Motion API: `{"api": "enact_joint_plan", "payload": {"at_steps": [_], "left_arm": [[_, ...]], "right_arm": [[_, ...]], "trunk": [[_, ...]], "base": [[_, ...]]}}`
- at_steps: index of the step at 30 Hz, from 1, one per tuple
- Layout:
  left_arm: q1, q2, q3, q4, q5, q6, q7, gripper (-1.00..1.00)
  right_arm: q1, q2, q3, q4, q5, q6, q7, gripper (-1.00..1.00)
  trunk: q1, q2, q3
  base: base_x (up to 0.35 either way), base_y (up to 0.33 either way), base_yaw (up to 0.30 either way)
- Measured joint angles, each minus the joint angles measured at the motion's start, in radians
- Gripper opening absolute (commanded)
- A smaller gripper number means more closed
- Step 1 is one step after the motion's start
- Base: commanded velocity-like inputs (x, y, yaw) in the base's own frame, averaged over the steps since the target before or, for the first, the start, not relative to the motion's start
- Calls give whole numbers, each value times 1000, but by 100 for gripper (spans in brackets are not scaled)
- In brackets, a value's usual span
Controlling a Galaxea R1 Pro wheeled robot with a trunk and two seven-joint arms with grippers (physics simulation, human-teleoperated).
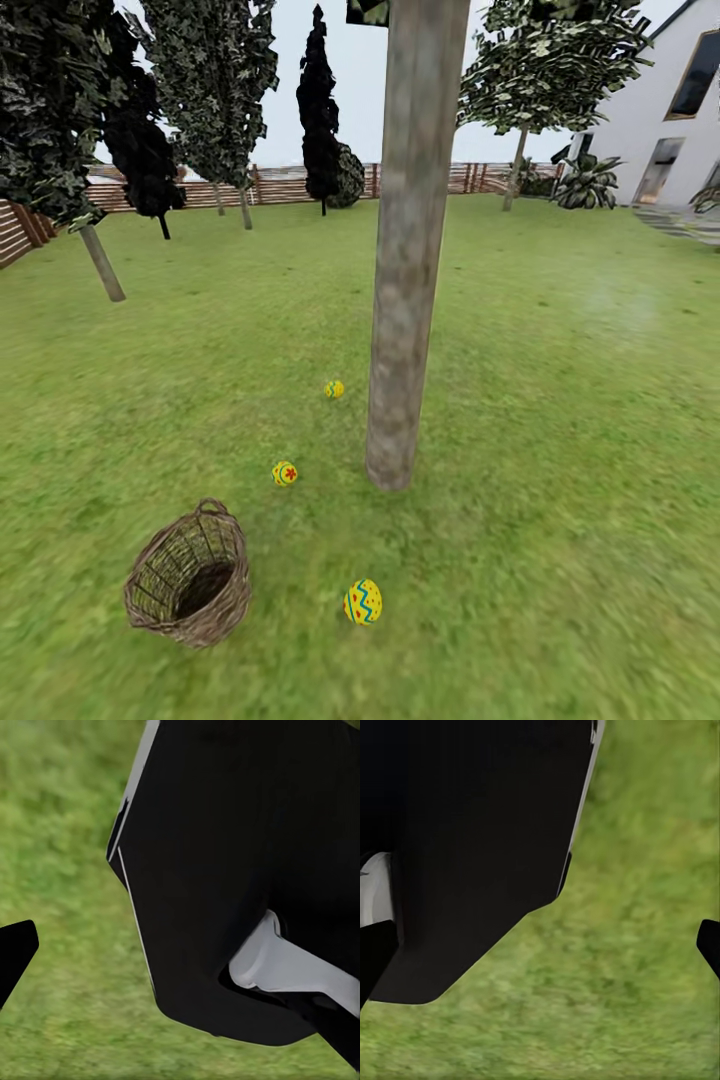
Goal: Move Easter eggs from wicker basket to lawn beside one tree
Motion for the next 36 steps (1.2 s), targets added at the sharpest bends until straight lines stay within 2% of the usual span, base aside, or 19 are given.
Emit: {"api": "enact_joint_plan", "payload": {"at_steps": [10,36], "left_arm": [[0,-9,0,0,0,1,0,100],[0,-9,0,0,0,1,0,100]], "right_arm": [[0,8,0,0,0,0,-1,100],[0,16,-1,0,0,0,-3,100]], "trunk": [[0,0,17],[0,0,60]], "base": [[0,0,0],[0,0,0]]}}
